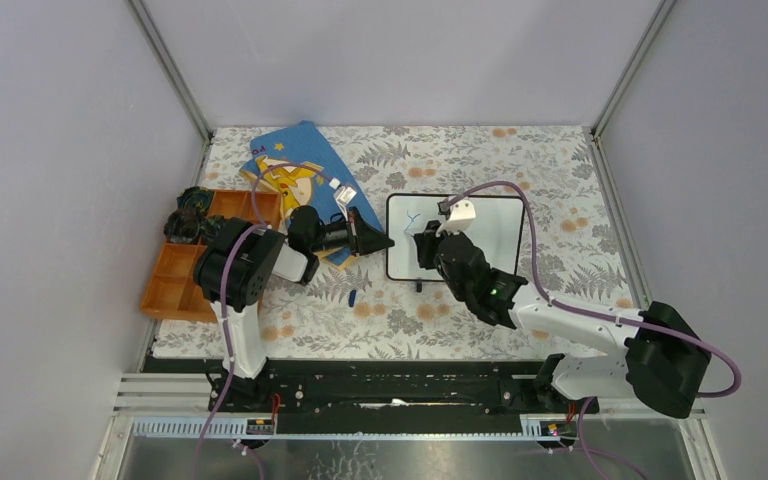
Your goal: Write a sentence on the whiteboard
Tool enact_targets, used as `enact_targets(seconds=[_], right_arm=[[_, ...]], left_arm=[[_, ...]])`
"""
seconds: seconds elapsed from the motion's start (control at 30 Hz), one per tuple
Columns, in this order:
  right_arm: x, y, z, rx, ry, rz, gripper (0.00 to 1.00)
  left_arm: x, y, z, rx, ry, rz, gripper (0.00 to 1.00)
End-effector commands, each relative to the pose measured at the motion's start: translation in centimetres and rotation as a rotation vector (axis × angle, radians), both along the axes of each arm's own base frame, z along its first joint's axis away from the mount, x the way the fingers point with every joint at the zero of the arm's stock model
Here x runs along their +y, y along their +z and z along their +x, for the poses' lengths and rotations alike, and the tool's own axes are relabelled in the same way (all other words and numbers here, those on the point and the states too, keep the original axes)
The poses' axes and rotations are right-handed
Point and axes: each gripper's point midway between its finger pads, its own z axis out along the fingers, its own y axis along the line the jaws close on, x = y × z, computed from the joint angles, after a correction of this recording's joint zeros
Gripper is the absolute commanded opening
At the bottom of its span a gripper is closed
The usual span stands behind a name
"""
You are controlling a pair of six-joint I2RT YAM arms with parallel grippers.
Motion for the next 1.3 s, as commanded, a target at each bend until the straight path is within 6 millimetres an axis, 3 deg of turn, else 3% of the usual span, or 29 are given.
enact_targets(seconds=[0.0, 0.13, 0.23, 0.43, 0.63, 1.27], right_arm=[[0.4, -1.0, -0.1, 0.04, 0.014, 0.008, 0.0], [0.5, -0.9, -0.1, 0.044, 0.023, 0.009, 0.0], [-0.1, 0.4, -0.2, 0.019, 0.009, 0.027, 0.0], [-3.0, 4.2, -0.7, -0.079, -0.051, 0.041, 0.0], [-5.4, 4.4, -0.8, -0.103, -0.105, -0.051, 0.0], [-2.3, 4.6, 0.1, -0.115, -0.021, -0.01, 0.0]], left_arm=[[-0.2, 0.1, -0.6, -0.009, -0.009, 0.009, 0.01], [-0.2, 0.0, -0.6, -0.006, -0.008, 0.011, 0.01], [-0.2, -0.1, -0.6, -0.005, -0.008, 0.012, 0.01], [-0.1, -0.1, -0.6, -0.006, -0.007, 0.016, 0.01], [-0.1, 0.0, -0.6, -0.009, -0.005, 0.021, 0.0], [-0.1, -0.5, -0.6, -0.002, -0.007, 0.032, 0.0]])
